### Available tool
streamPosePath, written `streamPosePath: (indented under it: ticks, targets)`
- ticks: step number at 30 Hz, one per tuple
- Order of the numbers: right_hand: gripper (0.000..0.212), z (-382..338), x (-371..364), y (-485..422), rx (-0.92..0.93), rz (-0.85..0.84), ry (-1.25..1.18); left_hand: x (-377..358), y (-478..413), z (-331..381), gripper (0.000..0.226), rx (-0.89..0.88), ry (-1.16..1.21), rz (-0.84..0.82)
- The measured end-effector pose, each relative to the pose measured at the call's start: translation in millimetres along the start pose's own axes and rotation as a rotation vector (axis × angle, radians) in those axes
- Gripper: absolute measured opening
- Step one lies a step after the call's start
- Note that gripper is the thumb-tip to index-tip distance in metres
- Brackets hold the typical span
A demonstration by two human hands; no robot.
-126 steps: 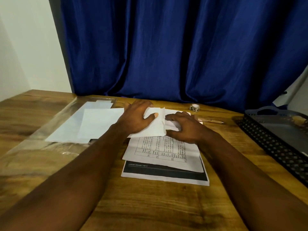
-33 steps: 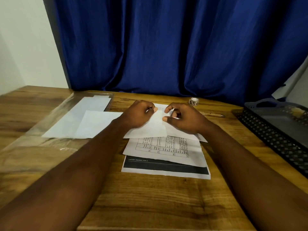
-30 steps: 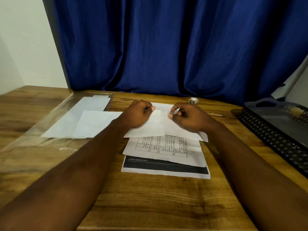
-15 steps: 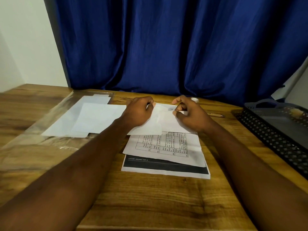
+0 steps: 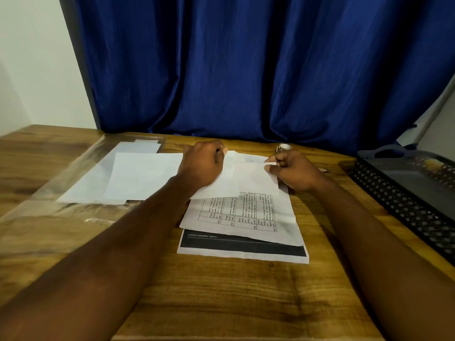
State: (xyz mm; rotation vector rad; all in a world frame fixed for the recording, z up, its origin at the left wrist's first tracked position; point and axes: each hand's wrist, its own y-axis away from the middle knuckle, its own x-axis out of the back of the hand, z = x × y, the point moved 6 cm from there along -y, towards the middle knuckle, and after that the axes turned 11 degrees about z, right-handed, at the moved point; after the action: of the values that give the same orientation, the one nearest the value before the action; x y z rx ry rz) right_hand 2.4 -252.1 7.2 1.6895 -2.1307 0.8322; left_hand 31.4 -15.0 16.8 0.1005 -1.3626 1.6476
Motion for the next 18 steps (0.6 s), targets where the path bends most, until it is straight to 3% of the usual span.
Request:
streamPosePath:
  ticks: [6, 13, 15, 18]
  targets:
    - [0.008, -14.8, -31.6, 5.2, -0.067, 0.035, -0.317, -1.7, 2.1, 6.3, 0.018, -0.013, -0.038, 0.011]
    - [0.024, -35.9, -36.6, 14.2, 0.11, 0.218, -0.103, -1.7, 1.9, 11.3, 0.021, -0.027, -0.053, 0.022]
    - [0.031, -28.0, -35.6, 13.0, -0.056, 0.17, -0.241, -1.1, 1.3, 12.5, 0.022, -0.018, -0.036, 0.023]
    - [0.039, -18.2, -42.3, 16.2, -0.275, -0.05, -0.439, 0.0, 0.4, 14.4, 0.023, -0.028, -0.038, 0.033]
